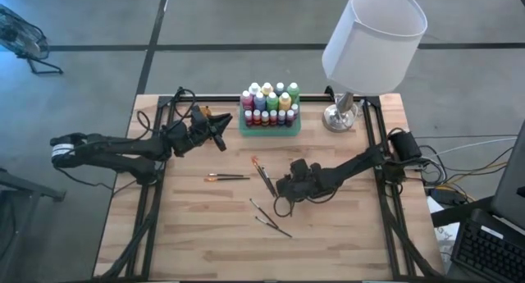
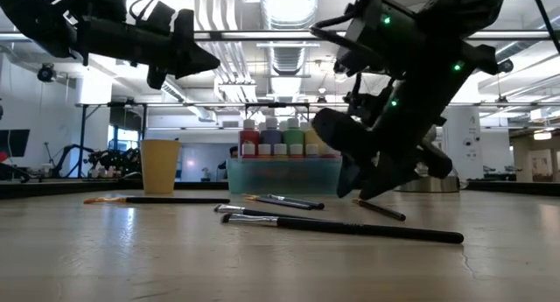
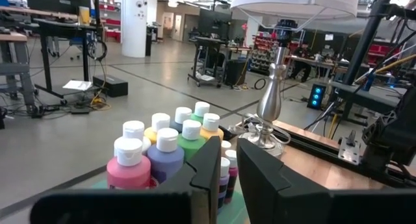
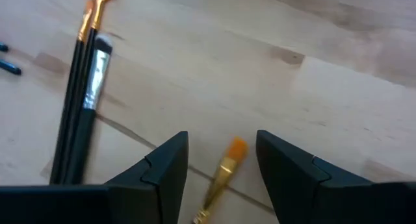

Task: Pick & Place Paint Supplies
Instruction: Put the gold paintbrush into the orange cup

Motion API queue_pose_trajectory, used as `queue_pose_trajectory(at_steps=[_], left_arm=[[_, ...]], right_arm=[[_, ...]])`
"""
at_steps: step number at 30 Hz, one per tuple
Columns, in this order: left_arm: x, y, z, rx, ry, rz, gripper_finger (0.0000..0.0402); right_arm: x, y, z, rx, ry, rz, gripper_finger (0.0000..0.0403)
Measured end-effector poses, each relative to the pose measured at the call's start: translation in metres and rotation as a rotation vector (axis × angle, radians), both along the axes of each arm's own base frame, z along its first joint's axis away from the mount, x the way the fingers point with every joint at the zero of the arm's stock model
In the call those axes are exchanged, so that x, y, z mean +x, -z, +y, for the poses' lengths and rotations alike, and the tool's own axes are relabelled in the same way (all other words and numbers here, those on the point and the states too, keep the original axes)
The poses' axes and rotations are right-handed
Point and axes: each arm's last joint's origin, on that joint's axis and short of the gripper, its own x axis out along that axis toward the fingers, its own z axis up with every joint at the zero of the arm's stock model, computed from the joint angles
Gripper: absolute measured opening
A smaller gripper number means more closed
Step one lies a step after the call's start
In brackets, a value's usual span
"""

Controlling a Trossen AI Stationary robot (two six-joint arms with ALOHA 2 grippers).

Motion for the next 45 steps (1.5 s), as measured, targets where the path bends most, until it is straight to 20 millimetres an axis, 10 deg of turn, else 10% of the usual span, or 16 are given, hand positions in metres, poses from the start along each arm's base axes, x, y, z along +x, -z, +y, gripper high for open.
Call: queue_pose_trajectory(at_steps=[45], left_arm=[[0.0, 0.001, 0.0, -0.003, 0.0, 0.014, 0.0057]], right_arm=[[0.015, -0.002, 0.008, -0.032, 0.006, 0.206, 0.0121]])
